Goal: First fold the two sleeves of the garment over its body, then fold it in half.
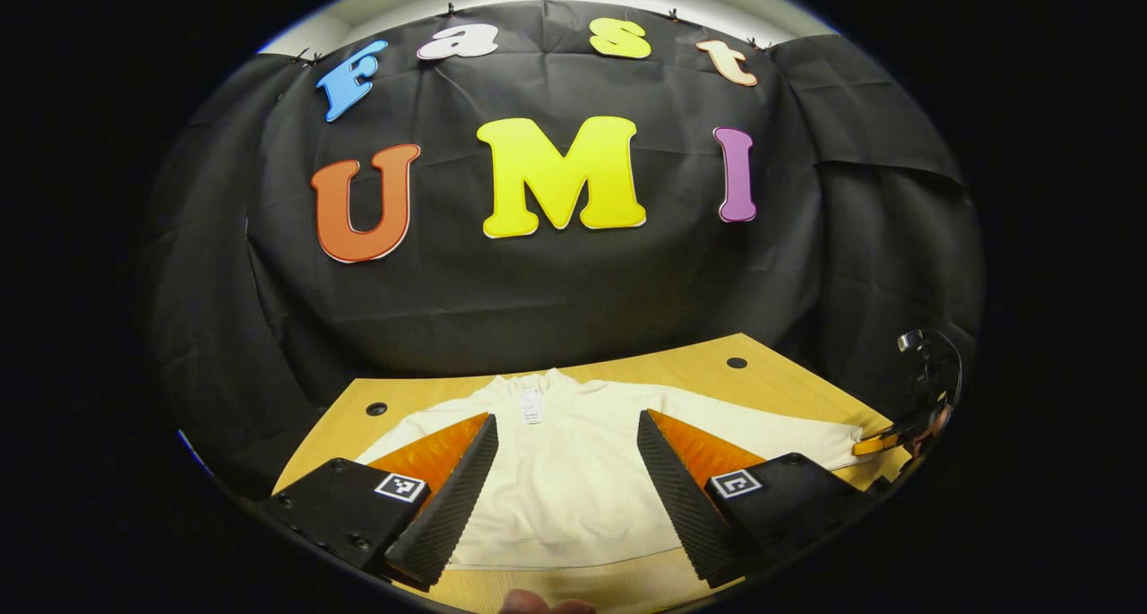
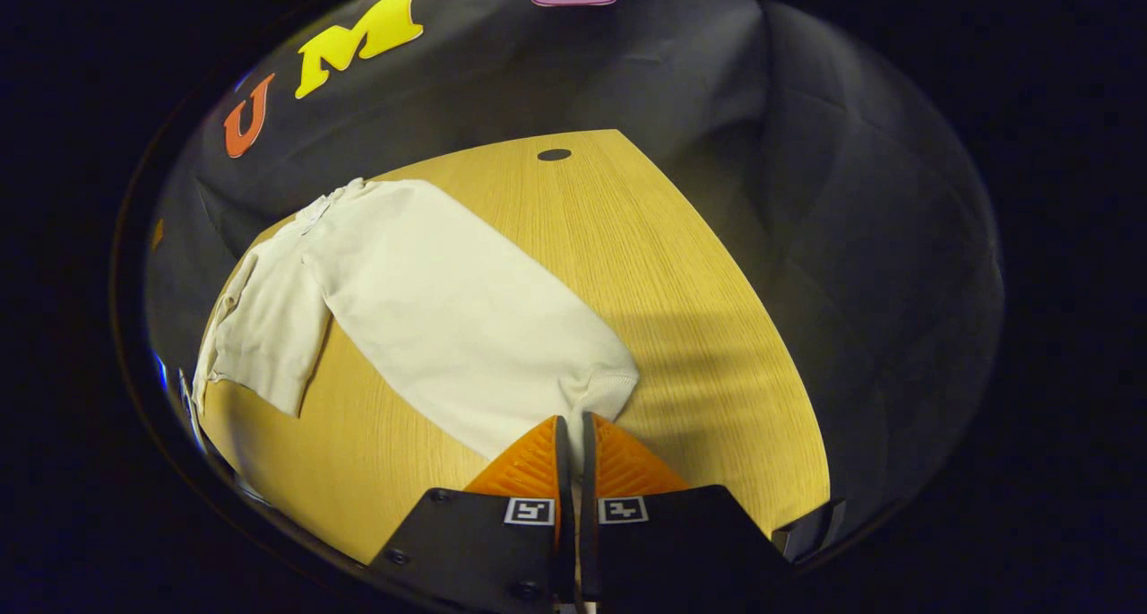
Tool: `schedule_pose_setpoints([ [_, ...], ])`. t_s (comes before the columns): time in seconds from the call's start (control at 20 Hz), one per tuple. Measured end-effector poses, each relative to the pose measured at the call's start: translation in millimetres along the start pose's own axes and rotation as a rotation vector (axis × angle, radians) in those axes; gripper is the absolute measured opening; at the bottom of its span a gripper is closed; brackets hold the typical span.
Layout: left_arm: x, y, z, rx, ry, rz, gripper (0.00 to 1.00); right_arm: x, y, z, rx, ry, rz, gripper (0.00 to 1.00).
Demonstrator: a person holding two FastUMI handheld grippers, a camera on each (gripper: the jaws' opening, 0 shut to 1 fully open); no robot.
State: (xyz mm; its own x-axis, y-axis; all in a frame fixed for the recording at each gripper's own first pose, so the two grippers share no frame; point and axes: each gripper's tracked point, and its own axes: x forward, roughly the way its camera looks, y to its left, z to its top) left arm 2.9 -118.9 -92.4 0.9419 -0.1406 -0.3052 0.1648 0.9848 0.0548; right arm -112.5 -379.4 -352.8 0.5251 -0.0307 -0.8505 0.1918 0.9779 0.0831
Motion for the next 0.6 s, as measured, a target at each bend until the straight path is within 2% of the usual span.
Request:
schedule_pose_setpoints([
  [0.2, -2.8, 18.5, -5.8, -0.019, -0.002, 0.028, 0.99, -29.5, 13.4, 31.5, 0.060, -0.062, 0.016, 0.03],
  [0.4, -8.1, 43.0, -9.7, -0.037, -0.019, 0.071, 0.99, -58.7, 39.6, 82.5, 0.091, -0.138, 0.058, 0.02],
  [0.6, -16.7, 74.1, -15.0, -0.078, -0.029, 0.123, 0.99, -79.6, 91.7, 130.8, 0.071, -0.176, 0.146, 0.02],
])
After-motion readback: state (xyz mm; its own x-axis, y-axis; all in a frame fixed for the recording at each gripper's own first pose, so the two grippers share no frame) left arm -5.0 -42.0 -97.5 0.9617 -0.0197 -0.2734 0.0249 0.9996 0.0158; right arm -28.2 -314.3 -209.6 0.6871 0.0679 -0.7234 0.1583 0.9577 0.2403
